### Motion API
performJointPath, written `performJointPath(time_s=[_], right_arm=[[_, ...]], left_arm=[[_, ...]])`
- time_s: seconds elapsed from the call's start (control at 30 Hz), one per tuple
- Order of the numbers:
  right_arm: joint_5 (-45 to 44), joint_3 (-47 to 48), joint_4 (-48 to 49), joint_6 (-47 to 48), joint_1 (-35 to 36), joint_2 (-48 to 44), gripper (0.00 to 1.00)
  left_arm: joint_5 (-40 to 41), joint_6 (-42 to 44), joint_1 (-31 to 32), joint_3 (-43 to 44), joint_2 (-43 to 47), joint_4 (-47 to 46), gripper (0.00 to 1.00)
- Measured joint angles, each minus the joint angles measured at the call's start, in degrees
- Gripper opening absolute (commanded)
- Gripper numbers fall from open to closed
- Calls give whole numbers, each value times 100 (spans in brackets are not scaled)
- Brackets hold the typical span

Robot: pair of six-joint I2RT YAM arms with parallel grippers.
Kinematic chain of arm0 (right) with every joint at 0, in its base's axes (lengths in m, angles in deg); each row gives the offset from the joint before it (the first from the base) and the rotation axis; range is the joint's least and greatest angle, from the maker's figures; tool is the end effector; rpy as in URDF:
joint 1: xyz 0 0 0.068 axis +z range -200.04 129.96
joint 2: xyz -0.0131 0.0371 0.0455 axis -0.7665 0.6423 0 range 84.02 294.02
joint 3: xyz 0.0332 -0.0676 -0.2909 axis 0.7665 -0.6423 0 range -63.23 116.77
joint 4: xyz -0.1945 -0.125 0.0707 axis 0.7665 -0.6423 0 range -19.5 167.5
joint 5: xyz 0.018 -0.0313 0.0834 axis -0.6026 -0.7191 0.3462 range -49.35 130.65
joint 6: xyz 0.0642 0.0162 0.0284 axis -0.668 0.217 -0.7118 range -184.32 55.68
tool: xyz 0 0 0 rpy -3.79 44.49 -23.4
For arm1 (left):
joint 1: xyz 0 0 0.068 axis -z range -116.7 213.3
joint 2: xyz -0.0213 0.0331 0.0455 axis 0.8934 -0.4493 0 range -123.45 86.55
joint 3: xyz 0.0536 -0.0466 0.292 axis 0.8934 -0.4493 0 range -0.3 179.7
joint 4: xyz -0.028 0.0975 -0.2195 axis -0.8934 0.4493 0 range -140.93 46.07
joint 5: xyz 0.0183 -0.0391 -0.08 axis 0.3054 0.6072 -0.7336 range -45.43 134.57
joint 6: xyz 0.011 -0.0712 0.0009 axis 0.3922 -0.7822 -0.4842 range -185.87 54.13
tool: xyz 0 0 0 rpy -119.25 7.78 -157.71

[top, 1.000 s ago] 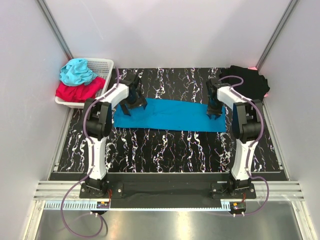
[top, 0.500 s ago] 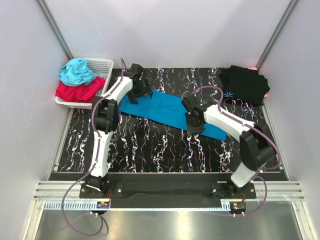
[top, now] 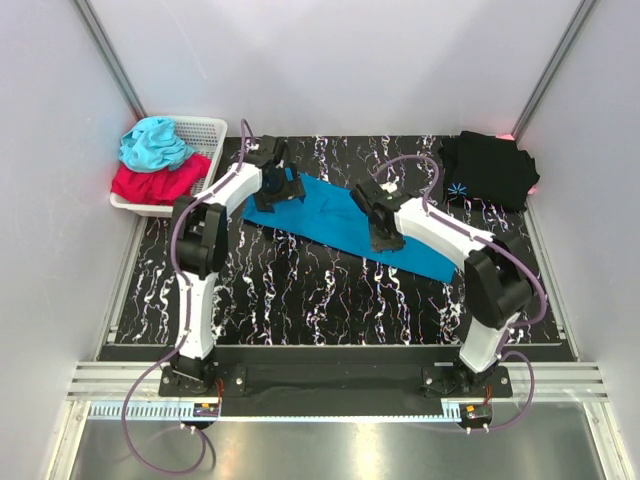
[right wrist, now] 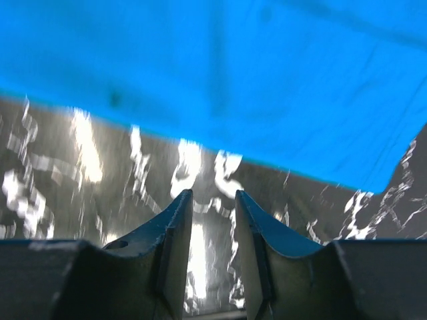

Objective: Fold and stack the t-shirts
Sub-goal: Fold the tshirt

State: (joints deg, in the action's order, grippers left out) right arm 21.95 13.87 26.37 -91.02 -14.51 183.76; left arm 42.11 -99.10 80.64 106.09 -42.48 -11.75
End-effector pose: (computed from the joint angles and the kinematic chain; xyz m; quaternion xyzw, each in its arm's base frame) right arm 0.2844 0.1795 0.2457 -0.0523 0.9757 -0.0657 0.2023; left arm 0.4737 -0.1506 0.1922 -0.1289 0.9611 -0.1228 0.2111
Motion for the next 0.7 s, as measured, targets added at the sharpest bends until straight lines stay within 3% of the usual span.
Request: performJointPath(time_s=[0.17,0.27,0.33,0.4,0.43,0.5,0.7], right_arm=[[-337,385,4,-105,-363,483,39],[-424,409,33,-155,-811,562,33],[-437,409,66,-162,-1095,634,25],[-442,409,109,-166,-1300,748,24],[-442,409,133,-162,-1388,826,23],[-439,409,197,-155,-1497,984,23],[-382,354,444,-22,-1805,1281,25]], left_arm=[[601,94,136,-564,885,-37,99],[992,269,319,-573,1294,-101,98],[1217,380,455,-544,1403,-131,82],[1416,468,575,-490,1375,-96,80],[1543,509,629,-389,1294,37,59],[1738,525,728,-120,1038,278,49],[2079,487,772,990,-251,1021,61]])
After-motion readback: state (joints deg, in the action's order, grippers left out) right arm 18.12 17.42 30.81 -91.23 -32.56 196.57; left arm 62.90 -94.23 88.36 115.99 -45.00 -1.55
